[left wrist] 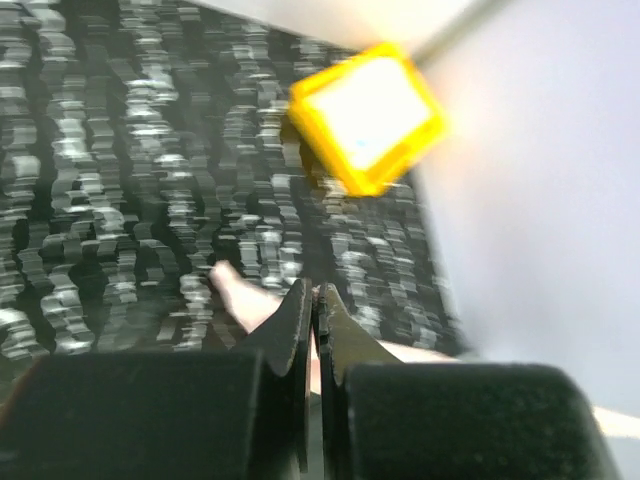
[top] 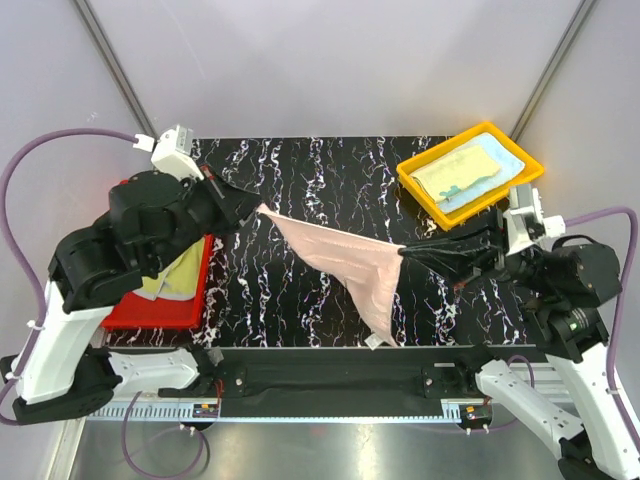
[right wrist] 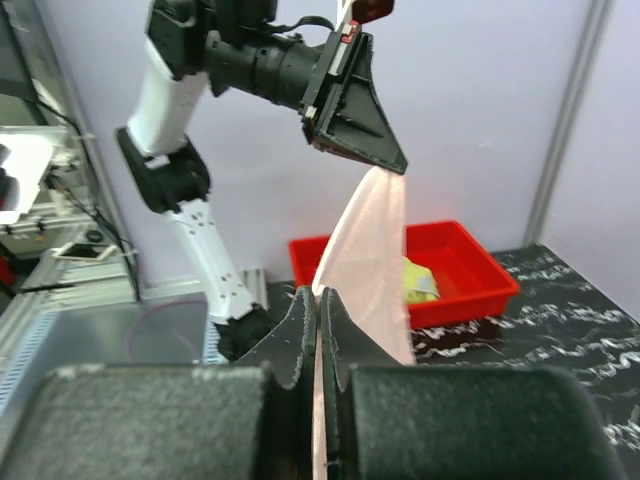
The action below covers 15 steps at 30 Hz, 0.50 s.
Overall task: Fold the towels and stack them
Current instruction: Flatten out the crumpled towel
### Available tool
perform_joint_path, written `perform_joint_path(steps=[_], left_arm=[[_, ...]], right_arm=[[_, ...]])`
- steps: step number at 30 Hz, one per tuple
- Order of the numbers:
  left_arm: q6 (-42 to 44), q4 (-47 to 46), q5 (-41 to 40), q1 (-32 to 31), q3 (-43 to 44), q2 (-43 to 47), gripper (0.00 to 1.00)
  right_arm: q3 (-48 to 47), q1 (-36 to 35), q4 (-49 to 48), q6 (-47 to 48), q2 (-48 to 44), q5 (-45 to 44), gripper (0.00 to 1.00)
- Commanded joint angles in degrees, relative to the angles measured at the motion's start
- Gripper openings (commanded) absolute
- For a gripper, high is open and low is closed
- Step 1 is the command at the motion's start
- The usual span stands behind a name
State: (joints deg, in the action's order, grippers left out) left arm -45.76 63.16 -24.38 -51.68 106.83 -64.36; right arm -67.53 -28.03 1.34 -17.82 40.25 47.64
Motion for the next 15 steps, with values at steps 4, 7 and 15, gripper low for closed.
perform_joint_path(steps=[4,7,15], left_arm=[[-1.7,1.2,-0.4,-1.2,4.2,-2.4,0.0],[-0.4,6.0,-6.2,-1.4,9.8,-5.7,0.0],[10.8,2.6,-7.6,12.2,24.3,-20.1,0.0]], right_arm=[[4.0,-0.3,-11.5,-7.6,-2.2,1.7,0.0],[4.1,-0.4,-9.1,-2.4,-1.1,-5.3,0.0],[-6.6,-0.2,-1.7,22.0,19.2,-31.4,0.0]])
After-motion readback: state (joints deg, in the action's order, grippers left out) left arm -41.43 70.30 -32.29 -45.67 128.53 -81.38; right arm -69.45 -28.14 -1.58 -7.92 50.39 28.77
